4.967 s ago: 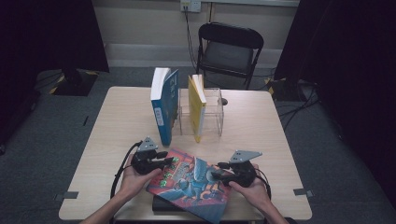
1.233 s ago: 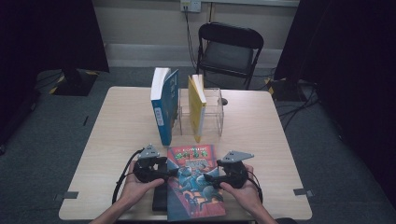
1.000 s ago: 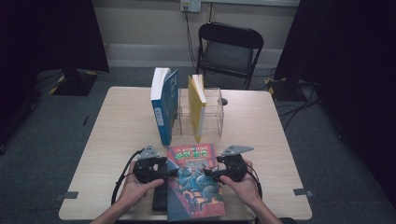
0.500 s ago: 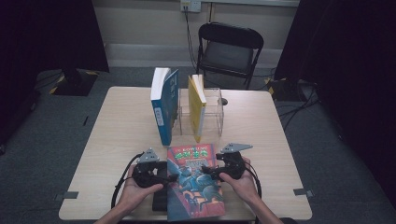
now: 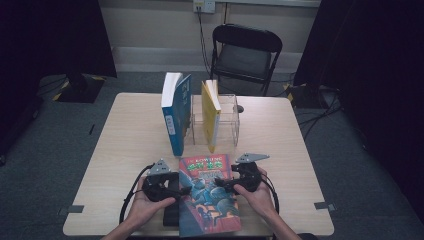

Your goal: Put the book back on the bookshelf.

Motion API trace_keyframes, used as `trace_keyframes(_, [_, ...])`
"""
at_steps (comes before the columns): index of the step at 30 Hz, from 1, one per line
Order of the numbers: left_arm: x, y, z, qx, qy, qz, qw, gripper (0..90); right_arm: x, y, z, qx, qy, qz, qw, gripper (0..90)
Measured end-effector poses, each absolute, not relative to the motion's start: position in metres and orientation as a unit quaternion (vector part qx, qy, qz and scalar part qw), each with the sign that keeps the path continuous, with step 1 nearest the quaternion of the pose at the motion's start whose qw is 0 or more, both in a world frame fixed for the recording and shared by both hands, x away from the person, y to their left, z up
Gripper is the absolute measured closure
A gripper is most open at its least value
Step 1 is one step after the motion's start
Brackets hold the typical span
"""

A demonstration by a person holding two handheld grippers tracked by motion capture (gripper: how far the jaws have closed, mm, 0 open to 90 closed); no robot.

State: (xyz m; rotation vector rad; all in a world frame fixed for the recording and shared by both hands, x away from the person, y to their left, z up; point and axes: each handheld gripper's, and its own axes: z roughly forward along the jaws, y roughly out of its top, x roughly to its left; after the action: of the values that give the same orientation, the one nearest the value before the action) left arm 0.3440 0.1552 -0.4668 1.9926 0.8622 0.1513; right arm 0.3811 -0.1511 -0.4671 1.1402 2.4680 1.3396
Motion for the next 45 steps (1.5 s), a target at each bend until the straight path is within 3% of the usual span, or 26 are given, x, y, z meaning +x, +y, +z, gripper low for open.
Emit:
trace_keyframes(10, [0.344, 0.156, -0.467, 0.813, 0.345, 0.065, 0.464, 23.4, 0.384, -0.152, -0.468, 0.385, 0.811, 0.439, 0.036, 11.6])
trace_keyframes(19, [0.344, 0.156, -0.467, 0.813, 0.345, 0.065, 0.464, 23.3, 0.381, -0.158, -0.459, 0.391, 0.798, 0.456, 0.057, 30.7])
trace_keyframes(29, [0.344, 0.156, -0.467, 0.813, 0.344, 0.065, 0.465, 23.2, 0.373, -0.161, -0.452, 0.374, 0.793, 0.480, 0.034, 41.8])
trace_keyframes(32, [0.344, 0.156, -0.467, 0.813, 0.344, 0.066, 0.464, 23.3, 0.367, -0.157, -0.449, 0.371, 0.799, 0.471, 0.050, 40.2])
trace_keyframes(45, [0.344, 0.155, -0.467, 0.811, 0.346, 0.065, 0.466, 23.2, 0.356, -0.164, -0.452, 0.379, 0.799, 0.467, 0.019, 38.4])
